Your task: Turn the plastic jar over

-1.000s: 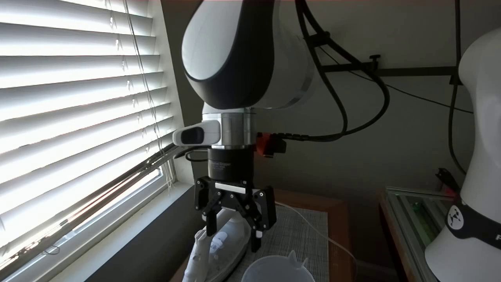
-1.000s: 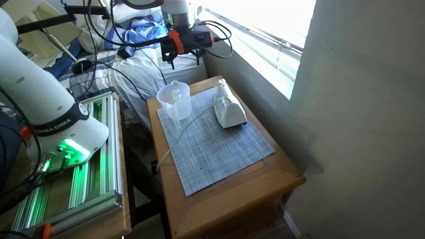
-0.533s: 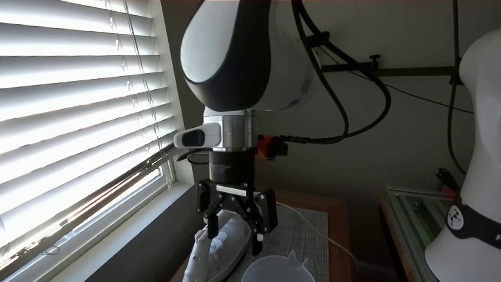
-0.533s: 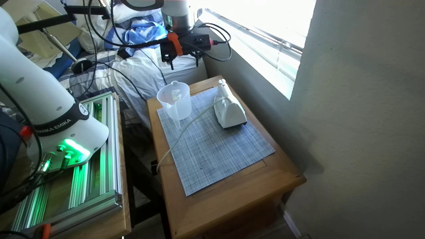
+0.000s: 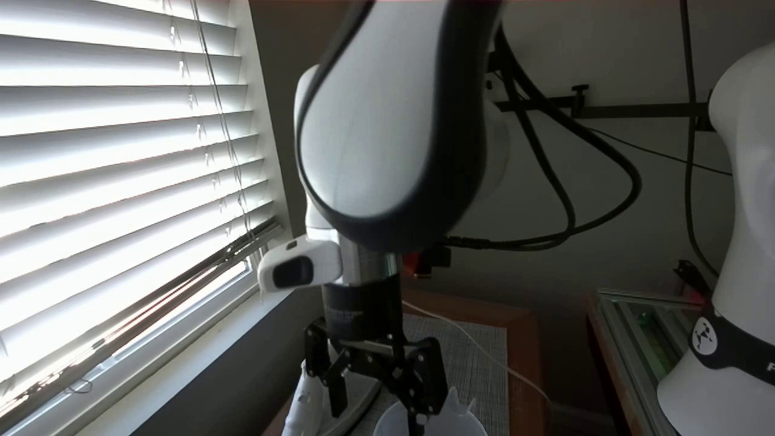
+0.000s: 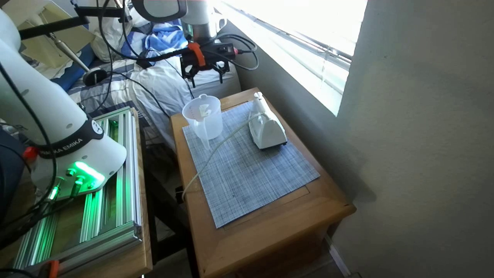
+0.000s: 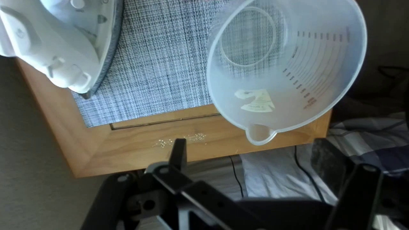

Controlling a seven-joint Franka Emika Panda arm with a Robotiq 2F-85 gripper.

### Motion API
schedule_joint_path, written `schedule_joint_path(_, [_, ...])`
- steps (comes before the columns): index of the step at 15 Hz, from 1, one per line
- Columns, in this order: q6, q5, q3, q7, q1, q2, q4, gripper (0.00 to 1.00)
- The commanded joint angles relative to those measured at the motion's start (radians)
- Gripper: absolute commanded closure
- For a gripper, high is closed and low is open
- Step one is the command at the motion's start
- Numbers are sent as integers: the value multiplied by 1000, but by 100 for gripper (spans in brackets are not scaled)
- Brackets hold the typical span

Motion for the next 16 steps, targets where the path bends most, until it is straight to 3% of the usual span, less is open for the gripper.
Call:
schedule_joint_path(1, [96,-190,43,196,19,49,-38,0])
schedule_joint_path(8, [128,-614,5,495,9,68,-48,0])
schedule_joint_path(12, [165,-705,10,540,-5,103,-37,0])
schedule_joint_path(16, [226,-713,15,529,-29,163,-16,0])
